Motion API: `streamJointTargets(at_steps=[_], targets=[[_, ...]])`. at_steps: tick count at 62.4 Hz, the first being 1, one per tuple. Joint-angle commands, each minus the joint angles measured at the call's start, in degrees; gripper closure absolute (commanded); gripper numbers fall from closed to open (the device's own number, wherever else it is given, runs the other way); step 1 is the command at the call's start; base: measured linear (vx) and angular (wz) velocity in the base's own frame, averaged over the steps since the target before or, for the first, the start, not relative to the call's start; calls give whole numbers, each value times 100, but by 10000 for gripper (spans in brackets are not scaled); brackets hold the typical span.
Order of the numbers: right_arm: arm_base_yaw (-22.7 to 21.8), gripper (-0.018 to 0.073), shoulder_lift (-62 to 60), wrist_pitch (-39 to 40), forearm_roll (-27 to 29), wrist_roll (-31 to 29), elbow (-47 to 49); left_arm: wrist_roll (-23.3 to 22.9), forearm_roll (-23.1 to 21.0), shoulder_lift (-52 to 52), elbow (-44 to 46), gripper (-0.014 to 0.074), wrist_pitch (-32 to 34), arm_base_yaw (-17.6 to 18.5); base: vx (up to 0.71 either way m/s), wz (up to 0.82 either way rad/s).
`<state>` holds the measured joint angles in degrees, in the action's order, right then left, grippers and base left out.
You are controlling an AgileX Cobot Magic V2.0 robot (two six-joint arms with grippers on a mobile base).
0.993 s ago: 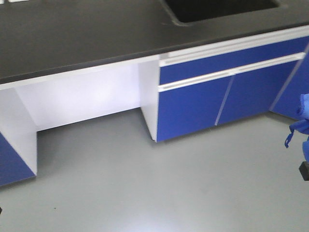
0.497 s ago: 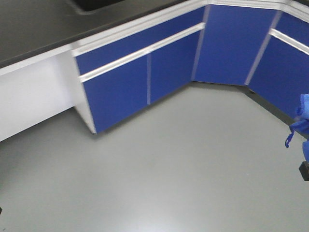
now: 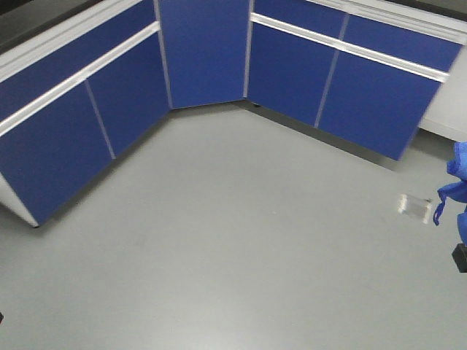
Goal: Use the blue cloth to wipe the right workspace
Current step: 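Drive the base to the other black bench holding the cloth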
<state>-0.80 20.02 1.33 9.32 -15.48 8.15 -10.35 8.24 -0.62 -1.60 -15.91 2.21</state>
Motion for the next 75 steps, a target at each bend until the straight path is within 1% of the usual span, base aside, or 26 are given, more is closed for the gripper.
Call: streamJointTargets(at_steps=[1, 44, 75], targets=[[-20, 559, 73, 528, -3, -41, 174, -49, 5, -92, -174, 602, 452, 41, -12, -49], [-20, 559, 73, 528, -3, -41, 174, -49, 5, -92, -174, 602, 452, 41, -7, -47], [-20, 559, 73, 528, -3, -41, 174, -49, 5, -92, -174, 602, 452, 41, 11, -57]])
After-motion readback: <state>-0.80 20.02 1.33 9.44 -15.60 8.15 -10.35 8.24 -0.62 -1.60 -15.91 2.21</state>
